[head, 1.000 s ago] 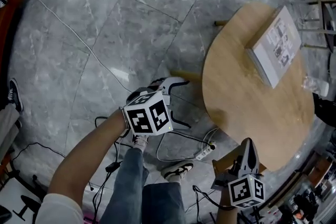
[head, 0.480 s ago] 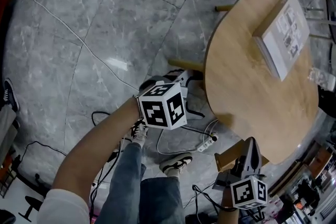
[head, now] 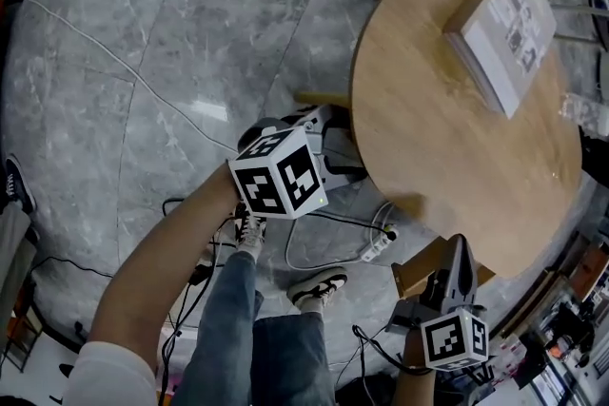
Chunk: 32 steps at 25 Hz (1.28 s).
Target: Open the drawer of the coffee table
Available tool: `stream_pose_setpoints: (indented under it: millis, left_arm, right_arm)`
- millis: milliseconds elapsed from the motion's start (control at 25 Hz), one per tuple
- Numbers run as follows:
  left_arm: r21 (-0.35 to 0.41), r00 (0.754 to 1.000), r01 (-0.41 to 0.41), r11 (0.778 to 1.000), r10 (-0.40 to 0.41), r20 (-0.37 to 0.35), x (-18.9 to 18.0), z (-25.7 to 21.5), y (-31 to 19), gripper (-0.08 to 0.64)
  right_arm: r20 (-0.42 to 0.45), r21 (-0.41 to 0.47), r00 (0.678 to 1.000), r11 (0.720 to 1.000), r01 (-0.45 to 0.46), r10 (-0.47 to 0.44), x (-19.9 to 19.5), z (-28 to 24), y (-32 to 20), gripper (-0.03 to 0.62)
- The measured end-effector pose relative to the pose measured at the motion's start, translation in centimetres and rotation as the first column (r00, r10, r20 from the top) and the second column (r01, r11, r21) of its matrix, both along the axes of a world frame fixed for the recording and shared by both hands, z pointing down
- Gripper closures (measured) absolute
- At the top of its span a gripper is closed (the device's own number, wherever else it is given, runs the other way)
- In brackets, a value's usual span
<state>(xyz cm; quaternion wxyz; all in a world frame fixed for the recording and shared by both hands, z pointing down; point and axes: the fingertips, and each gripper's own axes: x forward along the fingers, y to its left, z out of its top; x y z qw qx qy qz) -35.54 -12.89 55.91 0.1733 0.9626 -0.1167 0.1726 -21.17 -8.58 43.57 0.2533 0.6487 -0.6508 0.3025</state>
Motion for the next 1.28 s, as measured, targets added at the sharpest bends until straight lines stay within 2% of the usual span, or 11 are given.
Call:
stream_pose_setpoints:
  millis: [320, 440, 560, 760, 1000, 1280]
  left_arm:
    - [0.039, 0.998, -0.002, 0.999, 0.0, 0.055, 0.3, 0.8, -0.7, 0.333]
    - [0.039, 0.999, 0.011, 0.999, -0.013, 0.051, 0.5, 0.8, -1.0, 0.368]
    - [0.052, 0.998, 0.008, 0.999, -0.011, 0.059, 0.5, 0.8, -1.0, 0.373]
    - [0.068, 0.996, -0.031, 0.997, 0.025, 0.085, 0.5, 0.9, -0.8, 0.391]
    - [0.096, 0.985, -0.123, 0.988, 0.11, 0.131, 0.4, 1.0, -0.7, 0.423]
    - [0.106, 0.984, -0.136, 0.985, 0.122, 0.128, 0.4, 0.8, -0.4, 0.431]
  right_arm:
    - [0.013, 0.006, 0.999, 0.999, -0.037, 0.037, 1.3, 0.2, 0.6, 0.592]
    - [0.013, 0.005, 0.999, 0.999, -0.039, 0.039, 1.5, 0.3, 1.0, 0.592]
    - [0.013, 0.007, 0.999, 0.999, -0.044, 0.044, 1.7, 0.4, 1.1, 0.592]
    - [0.023, 0.013, 0.999, 0.999, -0.043, 0.042, 1.7, 0.8, 1.3, 0.592]
    - [0.051, 0.007, 0.998, 0.999, -0.035, 0.035, 1.1, 1.5, 1.8, 0.592]
    - [0.065, -0.002, 0.997, 0.999, -0.05, 0.05, 1.2, 1.8, 2.9, 0.592]
